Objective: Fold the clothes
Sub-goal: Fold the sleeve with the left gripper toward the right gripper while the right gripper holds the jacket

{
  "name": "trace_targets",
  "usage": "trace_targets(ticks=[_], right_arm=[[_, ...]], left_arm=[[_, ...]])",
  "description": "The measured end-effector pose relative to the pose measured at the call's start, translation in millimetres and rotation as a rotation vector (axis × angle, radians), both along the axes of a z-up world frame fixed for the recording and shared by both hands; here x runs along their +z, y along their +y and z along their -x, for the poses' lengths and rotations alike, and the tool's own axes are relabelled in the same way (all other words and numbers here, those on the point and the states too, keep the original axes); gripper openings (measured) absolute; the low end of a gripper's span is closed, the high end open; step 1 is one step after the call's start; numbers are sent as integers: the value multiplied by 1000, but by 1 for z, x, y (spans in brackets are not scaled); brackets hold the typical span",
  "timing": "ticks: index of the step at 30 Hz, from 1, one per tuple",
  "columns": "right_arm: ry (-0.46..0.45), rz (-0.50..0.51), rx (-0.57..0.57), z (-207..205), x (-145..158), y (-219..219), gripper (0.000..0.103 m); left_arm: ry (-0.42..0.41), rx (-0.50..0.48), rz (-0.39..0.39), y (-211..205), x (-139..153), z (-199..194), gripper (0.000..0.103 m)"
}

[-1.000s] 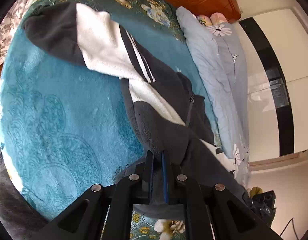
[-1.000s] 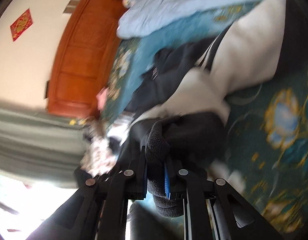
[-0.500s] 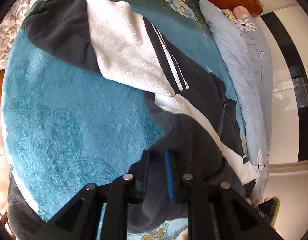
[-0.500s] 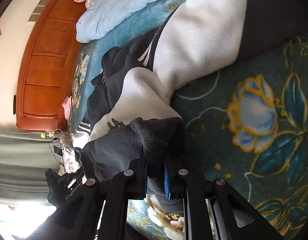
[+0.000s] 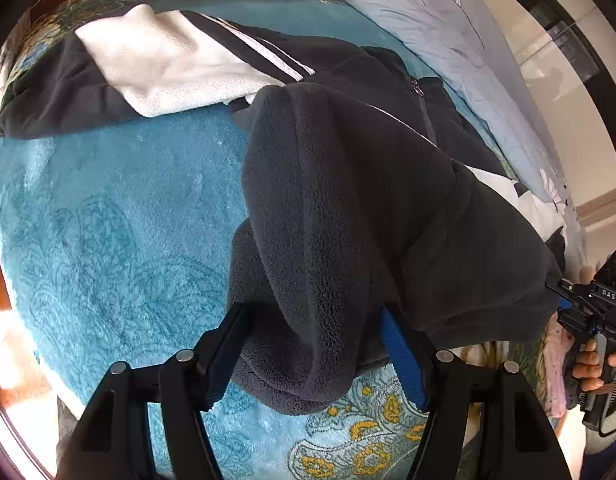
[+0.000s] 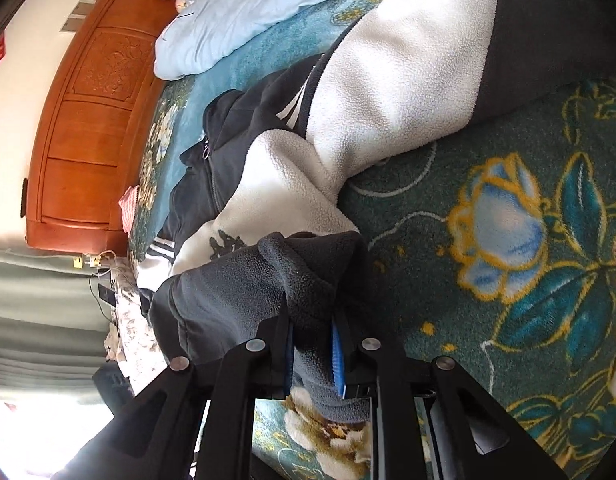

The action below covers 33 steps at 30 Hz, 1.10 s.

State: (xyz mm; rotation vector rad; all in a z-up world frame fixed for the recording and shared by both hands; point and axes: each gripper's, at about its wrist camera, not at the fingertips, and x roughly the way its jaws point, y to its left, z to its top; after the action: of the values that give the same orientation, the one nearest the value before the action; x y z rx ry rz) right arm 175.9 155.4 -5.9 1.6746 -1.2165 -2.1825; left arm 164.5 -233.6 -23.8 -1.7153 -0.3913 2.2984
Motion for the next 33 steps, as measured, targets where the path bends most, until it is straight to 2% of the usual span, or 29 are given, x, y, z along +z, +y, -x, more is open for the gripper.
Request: trace_targets(ticks=[2,3,4,5,7,10,14,15,16,18,21,24,25,27,30,31,33], right_arm=[[4,-9,21,-6,0,-1,24],[2,-17,32,-10,-1,-2,30],[1,-24,42,-13,-3,-2,34],[-1,-28,52,-16,-5,-3,41],[-1,-13,56,-22,-10,-5,42],[18,-2,48,-24,-16,-8,42],[10,-27,57,-17,-12,-16,41],[12,-23,65,-15,-7,-18,25],[19,-5,71,-14,0,-18,17],[66,64,74,-14,24,-17,12],[179,175,87,-25,75,-11,11],[240,197,110,-46,116,-4,11],[239,187,115,-53,119,-2,11],[178,112,127,-66,105,-2,11],[-46,-15,166,-78,41,-19,11],[-102,-34,164,-83,20,-22,11],[-142,-42,134,-91,-3,-25,11]], left_arm=[[9,-20,14,0,1,1,70],[3,-23,14,-2,0,1,65],[-5,-24,12,-4,-1,2,49],[-13,-24,11,-6,-2,3,40],[-24,-26,-22,-9,-2,2,20],[-34,-6,-76,-11,7,0,10],[-19,76,-244,-33,43,4,9],[-4,90,-283,-40,58,6,9],[4,103,-323,-48,74,5,9],[16,128,-404,-65,105,3,9],[-16,153,-446,-84,114,-15,9],[-52,177,-481,-104,121,-33,9],[-91,192,-461,-107,106,-39,9],[-183,226,-405,-110,67,-49,9],[-296,258,-319,-112,16,-66,9],[-305,260,-303,-109,7,-69,9],[-294,271,-308,-110,3,-72,9]])
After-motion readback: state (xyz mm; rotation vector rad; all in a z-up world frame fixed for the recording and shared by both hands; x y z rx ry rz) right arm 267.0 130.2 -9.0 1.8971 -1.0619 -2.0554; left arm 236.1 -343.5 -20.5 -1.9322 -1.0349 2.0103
